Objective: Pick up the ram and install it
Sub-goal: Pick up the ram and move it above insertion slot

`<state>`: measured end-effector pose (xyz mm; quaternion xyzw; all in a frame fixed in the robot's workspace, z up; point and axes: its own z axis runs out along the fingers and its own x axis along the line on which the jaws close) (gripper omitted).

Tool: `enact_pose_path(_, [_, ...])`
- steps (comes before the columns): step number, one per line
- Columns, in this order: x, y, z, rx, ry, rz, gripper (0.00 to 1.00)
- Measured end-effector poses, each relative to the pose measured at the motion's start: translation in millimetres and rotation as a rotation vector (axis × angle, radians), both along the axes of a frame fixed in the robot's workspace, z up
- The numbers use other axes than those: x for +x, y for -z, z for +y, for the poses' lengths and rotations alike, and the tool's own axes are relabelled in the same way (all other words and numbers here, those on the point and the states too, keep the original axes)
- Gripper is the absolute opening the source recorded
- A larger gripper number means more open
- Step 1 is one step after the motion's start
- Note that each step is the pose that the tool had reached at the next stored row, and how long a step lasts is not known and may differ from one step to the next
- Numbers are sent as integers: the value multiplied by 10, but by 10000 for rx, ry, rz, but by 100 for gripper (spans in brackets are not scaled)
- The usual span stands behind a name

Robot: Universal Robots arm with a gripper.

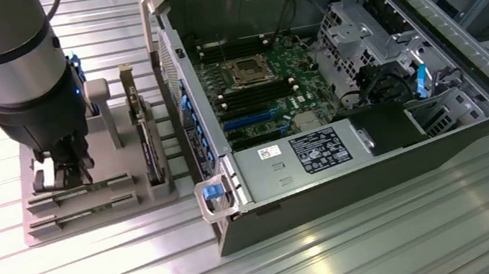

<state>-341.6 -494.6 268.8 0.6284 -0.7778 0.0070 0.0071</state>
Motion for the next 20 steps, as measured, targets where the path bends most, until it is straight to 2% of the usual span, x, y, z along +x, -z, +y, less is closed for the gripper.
enact_pose_path(20, [0,63,0,0,0,0,30])
